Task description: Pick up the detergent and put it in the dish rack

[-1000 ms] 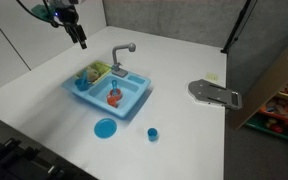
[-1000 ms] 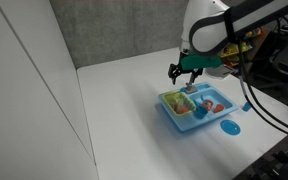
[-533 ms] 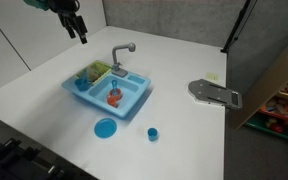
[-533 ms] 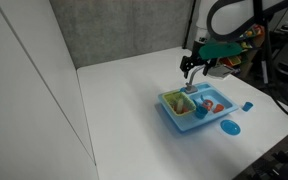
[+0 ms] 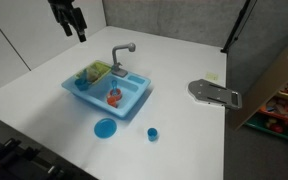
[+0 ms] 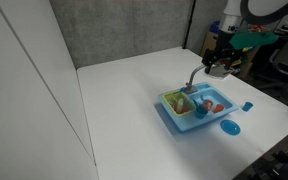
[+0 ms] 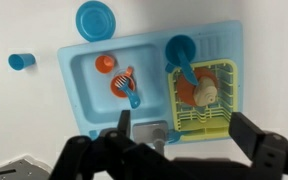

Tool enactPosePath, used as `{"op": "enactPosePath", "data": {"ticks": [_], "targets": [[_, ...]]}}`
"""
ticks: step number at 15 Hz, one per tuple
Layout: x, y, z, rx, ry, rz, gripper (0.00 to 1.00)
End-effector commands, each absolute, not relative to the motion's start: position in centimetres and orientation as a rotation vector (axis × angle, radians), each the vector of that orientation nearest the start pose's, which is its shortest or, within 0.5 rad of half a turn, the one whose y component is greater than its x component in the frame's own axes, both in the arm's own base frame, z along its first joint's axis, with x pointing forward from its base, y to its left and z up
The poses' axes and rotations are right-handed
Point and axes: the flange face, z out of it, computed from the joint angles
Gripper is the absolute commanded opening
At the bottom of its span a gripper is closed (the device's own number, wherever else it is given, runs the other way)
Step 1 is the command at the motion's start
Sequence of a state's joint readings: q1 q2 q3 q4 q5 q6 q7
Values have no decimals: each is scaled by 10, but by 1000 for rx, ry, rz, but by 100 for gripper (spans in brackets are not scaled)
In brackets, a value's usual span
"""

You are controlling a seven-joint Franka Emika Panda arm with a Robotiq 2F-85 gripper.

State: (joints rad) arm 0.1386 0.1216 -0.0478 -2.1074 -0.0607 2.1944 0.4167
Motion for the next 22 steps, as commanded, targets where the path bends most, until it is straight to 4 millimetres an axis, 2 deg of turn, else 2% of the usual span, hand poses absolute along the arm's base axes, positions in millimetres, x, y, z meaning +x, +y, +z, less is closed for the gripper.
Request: {"op": "enactPosePath", "data": {"ticks": [1, 7, 10, 14, 18, 22], "targets": [[528, 20, 383, -3170, 462, 69, 100], [501, -21, 434, -3151, 408, 129, 100], [489, -32, 461, -3153, 353, 157, 100], [468, -37, 500, -3157, 329, 158, 100], [449, -34, 539, -3157, 351, 121, 100], [439, -29, 565, -3160, 355, 78, 100]]}}
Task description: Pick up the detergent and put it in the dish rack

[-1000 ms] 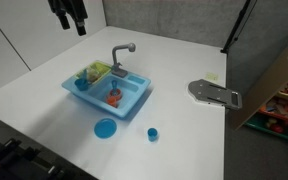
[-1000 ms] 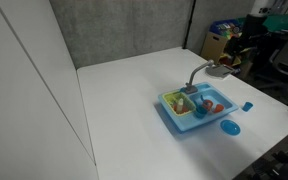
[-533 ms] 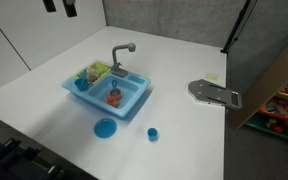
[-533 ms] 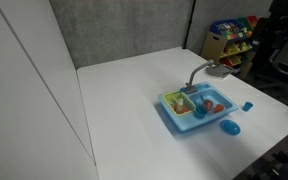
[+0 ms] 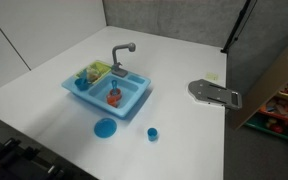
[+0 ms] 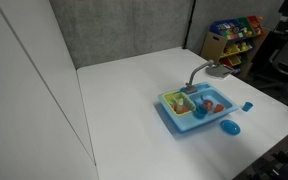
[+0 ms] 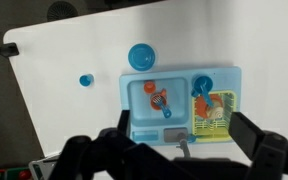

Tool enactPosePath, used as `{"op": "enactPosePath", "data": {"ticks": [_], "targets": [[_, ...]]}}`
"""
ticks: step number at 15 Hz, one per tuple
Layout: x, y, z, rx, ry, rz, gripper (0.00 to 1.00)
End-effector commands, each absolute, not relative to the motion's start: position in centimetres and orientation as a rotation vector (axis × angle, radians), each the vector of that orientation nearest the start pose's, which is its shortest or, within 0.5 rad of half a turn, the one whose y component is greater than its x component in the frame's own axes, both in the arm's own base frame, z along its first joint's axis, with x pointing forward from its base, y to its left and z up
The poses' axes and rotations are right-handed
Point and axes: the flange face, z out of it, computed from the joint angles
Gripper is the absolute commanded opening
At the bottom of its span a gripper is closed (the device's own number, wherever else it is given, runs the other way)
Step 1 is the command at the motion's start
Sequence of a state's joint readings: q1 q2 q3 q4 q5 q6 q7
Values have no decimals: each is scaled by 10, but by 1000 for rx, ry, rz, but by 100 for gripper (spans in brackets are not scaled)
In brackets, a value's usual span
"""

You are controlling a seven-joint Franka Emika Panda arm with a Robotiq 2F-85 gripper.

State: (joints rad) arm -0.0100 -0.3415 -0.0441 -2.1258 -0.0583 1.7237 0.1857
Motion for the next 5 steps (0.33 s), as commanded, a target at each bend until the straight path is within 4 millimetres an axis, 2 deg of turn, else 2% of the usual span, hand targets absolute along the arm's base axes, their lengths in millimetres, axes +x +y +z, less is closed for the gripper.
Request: {"op": "enactPosePath", "data": {"ticks": [1, 2, 5], "targets": [[441, -28, 562, -3170, 343, 68, 100], [441, -29, 557, -3168, 353, 67, 100], [441, -27, 555, -3170, 347, 71, 100]]}}
